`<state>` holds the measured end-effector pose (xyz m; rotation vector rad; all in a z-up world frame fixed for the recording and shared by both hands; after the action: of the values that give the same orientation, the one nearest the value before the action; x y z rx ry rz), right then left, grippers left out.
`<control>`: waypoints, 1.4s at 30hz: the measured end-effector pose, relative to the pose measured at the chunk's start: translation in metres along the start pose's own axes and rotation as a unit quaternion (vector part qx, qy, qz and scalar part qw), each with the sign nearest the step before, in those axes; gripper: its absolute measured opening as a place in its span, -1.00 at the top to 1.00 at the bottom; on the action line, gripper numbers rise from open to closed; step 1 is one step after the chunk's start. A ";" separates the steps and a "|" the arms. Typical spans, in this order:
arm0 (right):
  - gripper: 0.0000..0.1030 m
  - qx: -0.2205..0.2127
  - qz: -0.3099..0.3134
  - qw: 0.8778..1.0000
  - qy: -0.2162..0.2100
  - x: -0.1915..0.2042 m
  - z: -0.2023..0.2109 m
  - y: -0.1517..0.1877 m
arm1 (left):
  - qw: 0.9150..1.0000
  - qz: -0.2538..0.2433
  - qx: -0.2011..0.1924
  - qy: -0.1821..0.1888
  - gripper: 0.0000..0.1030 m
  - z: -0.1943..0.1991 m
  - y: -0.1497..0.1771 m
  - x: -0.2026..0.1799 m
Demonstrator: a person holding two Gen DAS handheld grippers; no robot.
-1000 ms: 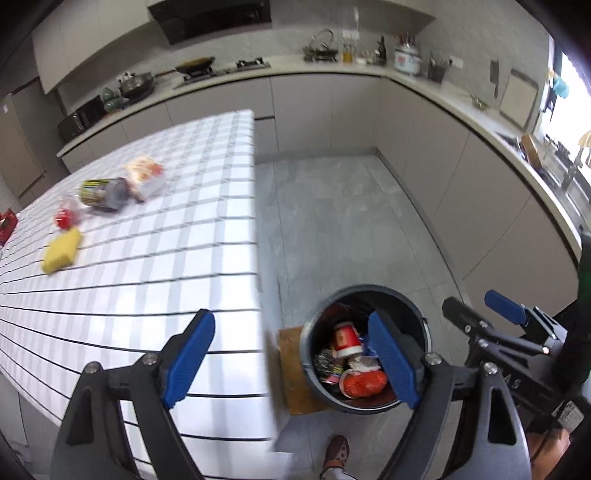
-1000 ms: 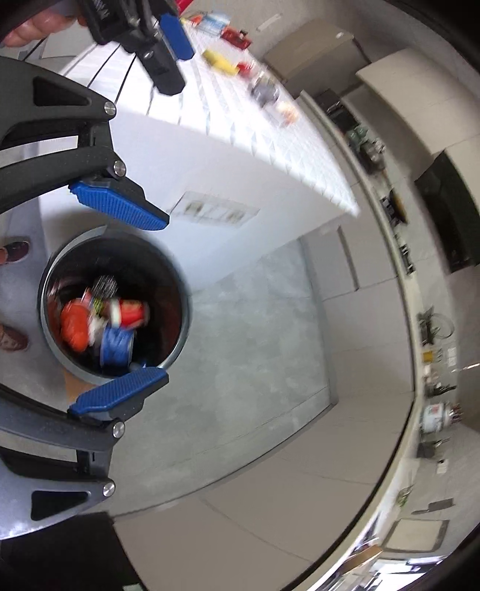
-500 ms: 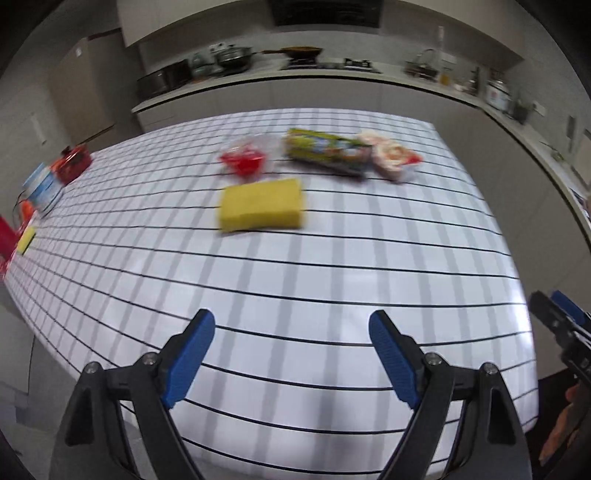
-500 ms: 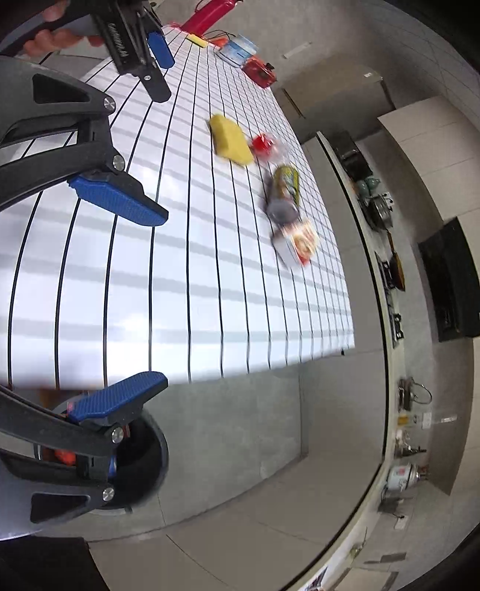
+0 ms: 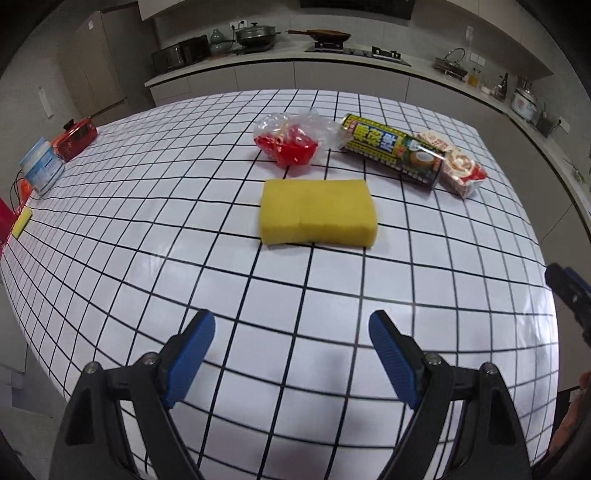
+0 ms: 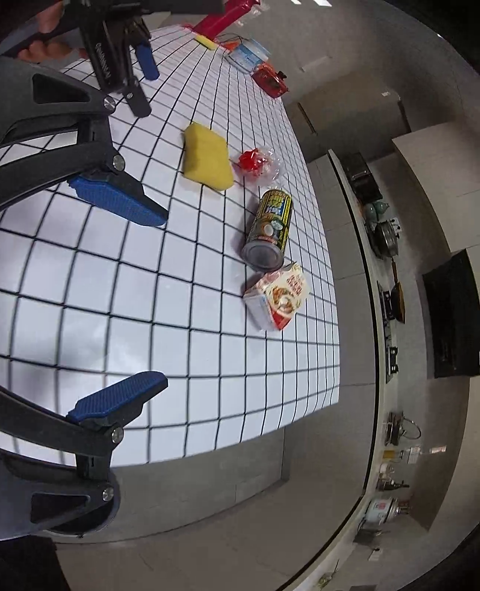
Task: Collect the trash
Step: 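Move both open tools back toward the trash on the table, then approach the milk carton with right tool while left tool approaches the yellow sponge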
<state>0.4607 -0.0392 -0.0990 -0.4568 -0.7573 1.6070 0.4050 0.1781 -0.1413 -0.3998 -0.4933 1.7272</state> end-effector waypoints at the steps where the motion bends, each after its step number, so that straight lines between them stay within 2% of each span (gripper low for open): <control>1: -0.60 -0.002 0.001 1.000 -0.007 0.001 -0.005 -0.005 | 1.000 -0.001 0.003 -0.009 -0.68 -0.006 -0.003 0.002; 3: -0.60 -0.002 0.009 1.000 -0.012 0.003 -0.013 -0.011 | 1.000 0.004 0.010 -0.023 -0.68 -0.015 -0.007 0.006; 7: -0.60 0.006 0.023 0.999 -0.026 0.009 -0.029 -0.019 | 0.999 0.017 0.018 -0.028 -0.68 -0.025 -0.013 0.012; 12: -0.60 0.010 0.019 0.999 -0.035 0.018 -0.041 -0.024 | 0.999 0.009 0.026 -0.038 -0.68 -0.041 -0.023 0.019; 17: -0.60 0.014 0.019 1.000 -0.019 0.029 -0.052 -0.028 | 0.998 0.009 0.042 -0.034 -0.70 -0.064 -0.032 0.036; 22: -0.60 0.017 -0.005 1.000 0.008 0.026 -0.059 -0.032 | 0.999 0.004 0.034 -0.032 -0.70 -0.075 -0.054 0.053; 25: -0.60 0.020 -0.012 0.999 0.031 0.018 -0.063 -0.035 | 0.999 0.013 0.027 -0.041 -0.70 -0.083 -0.067 0.065; 29: -0.60 0.022 -0.019 0.999 0.040 0.008 -0.069 -0.041 | 0.998 0.032 0.024 -0.055 -0.69 -0.091 -0.080 0.082; 32: -0.60 0.023 -0.022 0.999 0.039 0.003 -0.073 -0.045 | 0.998 0.051 0.021 -0.037 -0.68 -0.083 -0.082 0.086; 37: -0.60 0.023 -0.018 0.999 0.028 0.003 -0.077 -0.047 | 0.999 0.045 0.010 -0.014 -0.68 -0.064 -0.078 0.066; 42: -0.60 0.025 -0.012 0.999 0.015 0.005 -0.077 -0.044 | 0.999 0.029 0.015 -0.017 -0.68 -0.061 -0.069 0.054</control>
<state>0.5430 -0.0155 -0.1221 -0.4336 -0.6952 1.5900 0.4823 0.2493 -0.1564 -0.3678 -0.4843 1.7972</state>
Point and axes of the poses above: each gripper's, at about its wrist camera, not at the fingertips, and z roughly against the way its jaws point, x to its left, y to its underside, the point moved 8 cm from there along -z, roughly the way its jaws point, and after that the axes turned 6 degrees about z, right-handed, at the moved point
